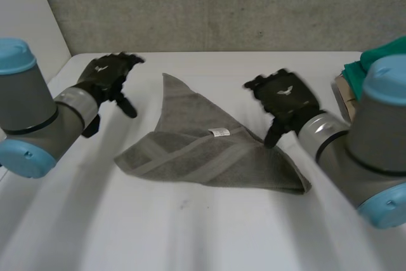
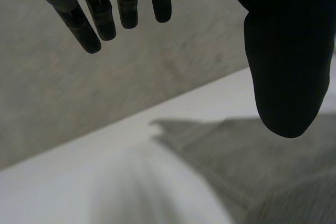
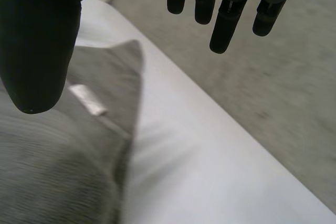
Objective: Fold the laundry.
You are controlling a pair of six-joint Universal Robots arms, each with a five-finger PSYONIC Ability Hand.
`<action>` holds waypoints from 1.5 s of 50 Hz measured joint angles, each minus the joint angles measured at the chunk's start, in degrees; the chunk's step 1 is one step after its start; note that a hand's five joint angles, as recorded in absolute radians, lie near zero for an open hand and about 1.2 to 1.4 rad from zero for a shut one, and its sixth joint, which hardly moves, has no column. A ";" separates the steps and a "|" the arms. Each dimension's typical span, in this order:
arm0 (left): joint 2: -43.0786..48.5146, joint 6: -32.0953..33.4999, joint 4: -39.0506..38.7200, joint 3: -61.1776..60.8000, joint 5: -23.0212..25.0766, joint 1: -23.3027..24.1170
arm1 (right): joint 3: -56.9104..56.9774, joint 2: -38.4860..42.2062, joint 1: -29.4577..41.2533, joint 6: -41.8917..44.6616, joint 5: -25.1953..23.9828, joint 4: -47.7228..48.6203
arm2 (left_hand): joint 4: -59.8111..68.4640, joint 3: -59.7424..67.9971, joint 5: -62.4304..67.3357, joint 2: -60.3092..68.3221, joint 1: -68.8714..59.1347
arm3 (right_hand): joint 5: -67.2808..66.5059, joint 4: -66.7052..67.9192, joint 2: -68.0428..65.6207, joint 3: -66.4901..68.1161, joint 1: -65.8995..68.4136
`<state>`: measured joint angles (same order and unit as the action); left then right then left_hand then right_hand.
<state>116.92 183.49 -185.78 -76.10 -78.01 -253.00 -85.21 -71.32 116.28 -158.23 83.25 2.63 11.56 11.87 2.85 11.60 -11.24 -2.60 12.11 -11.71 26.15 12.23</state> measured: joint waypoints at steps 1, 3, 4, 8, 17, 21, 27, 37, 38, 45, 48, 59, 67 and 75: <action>0.10 0.11 0.28 0.81 0.84 0.81 | 0.22 -0.64 -0.77 -0.28 1.05 -0.91 | 0.00 0.00 0.00 0.00 0.00 | 0.00 0.00 0.00 0.00 0.00; 0.57 0.47 1.17 2.62 2.44 2.60 | 0.62 -1.57 -2.16 -0.79 2.72 -2.64 | 0.15 0.15 0.03 0.16 -0.32 | 0.01 0.00 0.00 0.00 0.00; 1.05 0.83 1.85 3.72 3.27 3.70 | 0.78 -1.98 -2.94 -1.09 3.53 -3.67 | 0.25 0.21 0.06 0.27 -0.41 | 0.01 0.00 0.00 0.00 0.00; 5.08 4.12 6.07 9.56 6.32 9.32 | 1.05 -2.96 -5.90 -2.34 5.65 -7.83 | 8.73 8.19 7.54 8.77 -9.86 | 0.00 0.00 0.00 0.00 0.00; 20.16 18.95 14.13 23.32 5.48 20.82 | -4.28 -3.14 -11.20 -2.94 3.55 -13.06 | 16.22 15.55 15.03 15.83 -16.20 | 0.00 0.00 0.00 0.00 0.00; 26.02 24.02 13.99 27.93 2.62 23.70 | -8.38 -3.13 -12.87 -0.87 1.54 -10.75 | 18.00 17.40 16.70 17.67 -18.16 | 0.00 0.00 0.00 0.00 0.00; 31.47 27.20 12.33 32.34 0.08 25.17 | -13.32 -3.18 -14.86 1.95 -0.34 -6.65 | 21.39 20.83 20.00 21.12 -21.87 | 0.00 0.00 0.00 0.00 0.00; 33.28 29.42 11.64 34.34 -1.42 24.49 | -15.82 -3.21 -16.95 2.83 -1.34 -3.64 | 54.59 53.71 51.58 54.42 -52.17 | 0.00 0.00 0.00 0.00 0.00; 32.60 29.61 11.55 33.95 -2.14 24.42 | -15.75 -3.20 -17.19 2.79 -1.47 -3.58 | 56.49 55.50 52.90 56.37 -52.16 | 0.00 0.00 0.00 0.00 0.00; 23.58 29.67 11.12 28.65 -5.78 24.28 | -14.52 -3.19 -18.22 0.75 -1.74 -4.25 | 56.57 55.67 52.90 56.51 -52.16 | 0.00 0.00 0.00 0.00 0.00; 18.22 29.65 11.04 25.16 -6.17 23.75 | -13.62 -3.18 -18.57 -2.03 -1.83 -4.85 | 56.57 55.67 52.90 56.51 -52.17 | 0.00 0.00 0.00 0.00 0.00; -1.10 28.70 11.11 14.56 -4.19 19.95 | -3.09 2.74 -15.68 -21.89 -9.84 -6.96 | 56.78 55.96 52.90 56.69 -52.17 | 0.00 0.00 0.00 0.00 0.00; -7.00 28.83 11.15 13.60 -4.88 18.72 | 4.29 11.15 -6.24 -33.20 -12.94 -10.22 | 56.79 55.96 52.90 56.69 -52.17 | 0.00 0.00 0.00 0.00 0.00; -8.08 30.07 11.64 14.99 -6.59 18.41 | 6.68 14.66 1.66 -42.83 -8.95 -10.66 | 56.80 55.96 52.90 56.69 -52.18 | 0.00 0.00 0.00 0.00 0.00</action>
<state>108.84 213.56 -174.13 -61.11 -84.59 -234.58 -78.54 -56.66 117.93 -201.06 74.30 -8.04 68.36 67.83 55.75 68.30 -63.42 -2.60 12.11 -11.71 26.15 12.23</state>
